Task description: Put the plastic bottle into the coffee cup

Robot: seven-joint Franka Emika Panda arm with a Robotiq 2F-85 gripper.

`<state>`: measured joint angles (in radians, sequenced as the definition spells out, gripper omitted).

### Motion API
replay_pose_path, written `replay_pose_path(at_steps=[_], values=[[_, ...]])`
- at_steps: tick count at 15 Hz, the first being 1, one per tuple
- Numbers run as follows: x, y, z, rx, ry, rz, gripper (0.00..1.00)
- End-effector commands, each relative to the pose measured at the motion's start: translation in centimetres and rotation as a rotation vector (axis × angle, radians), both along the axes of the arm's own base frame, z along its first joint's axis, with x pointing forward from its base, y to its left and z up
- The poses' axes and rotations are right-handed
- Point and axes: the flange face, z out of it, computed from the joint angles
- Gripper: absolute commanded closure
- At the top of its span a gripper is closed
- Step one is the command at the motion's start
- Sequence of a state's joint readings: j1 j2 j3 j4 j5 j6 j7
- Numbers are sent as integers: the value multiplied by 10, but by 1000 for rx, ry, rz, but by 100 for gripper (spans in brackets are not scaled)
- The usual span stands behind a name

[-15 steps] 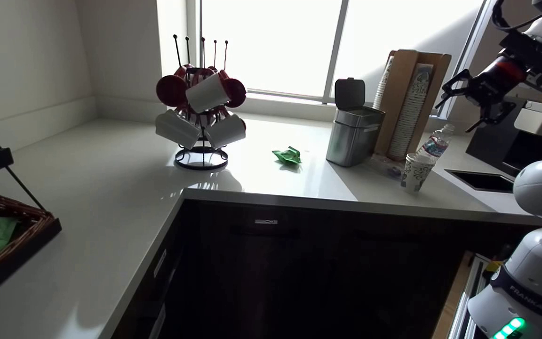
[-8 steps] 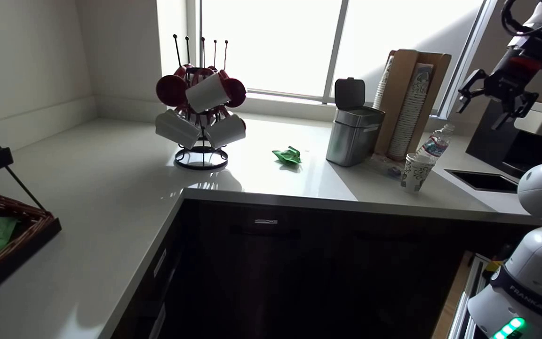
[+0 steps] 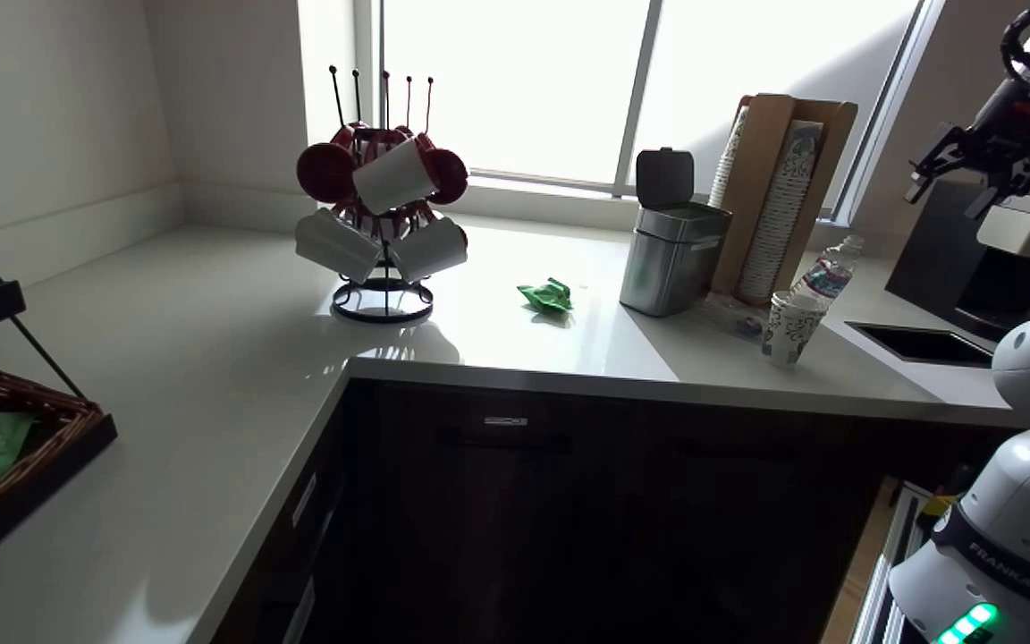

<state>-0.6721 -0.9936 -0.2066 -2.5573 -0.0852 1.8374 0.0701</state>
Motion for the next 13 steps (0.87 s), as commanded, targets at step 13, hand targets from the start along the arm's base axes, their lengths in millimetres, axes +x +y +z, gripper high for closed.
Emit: replay_pose_path(at_steps=[13], values=[[-4, -24, -7, -111, -196, 102, 0]])
